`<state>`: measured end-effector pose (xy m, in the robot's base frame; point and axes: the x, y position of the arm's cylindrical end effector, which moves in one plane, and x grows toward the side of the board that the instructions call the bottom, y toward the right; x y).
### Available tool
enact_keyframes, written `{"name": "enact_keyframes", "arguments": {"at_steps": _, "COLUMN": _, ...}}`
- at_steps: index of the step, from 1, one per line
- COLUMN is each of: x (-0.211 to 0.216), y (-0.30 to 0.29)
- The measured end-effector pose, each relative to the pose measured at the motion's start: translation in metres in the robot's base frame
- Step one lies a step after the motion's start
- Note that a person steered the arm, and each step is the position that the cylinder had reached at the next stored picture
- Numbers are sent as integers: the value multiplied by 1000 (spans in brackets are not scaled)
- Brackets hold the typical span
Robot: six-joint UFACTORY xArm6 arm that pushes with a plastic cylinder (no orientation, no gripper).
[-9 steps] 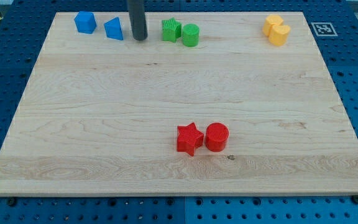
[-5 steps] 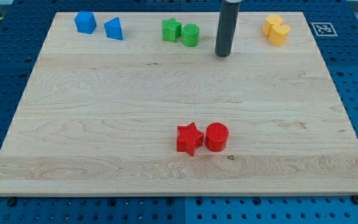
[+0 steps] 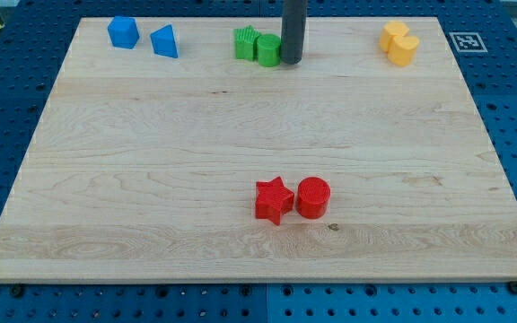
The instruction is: Slide the green circle left a bit along with green star
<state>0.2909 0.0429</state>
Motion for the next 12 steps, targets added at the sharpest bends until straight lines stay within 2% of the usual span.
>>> {"name": "enact_keyframes", "arguments": {"at_steps": 5, "x": 9, "y": -18}}
{"name": "enact_keyframes", "arguments": {"at_steps": 8, "x": -20, "y": -19}}
{"name": "enact_keyframes", "arguments": {"at_steps": 12, "x": -30, "y": -74}}
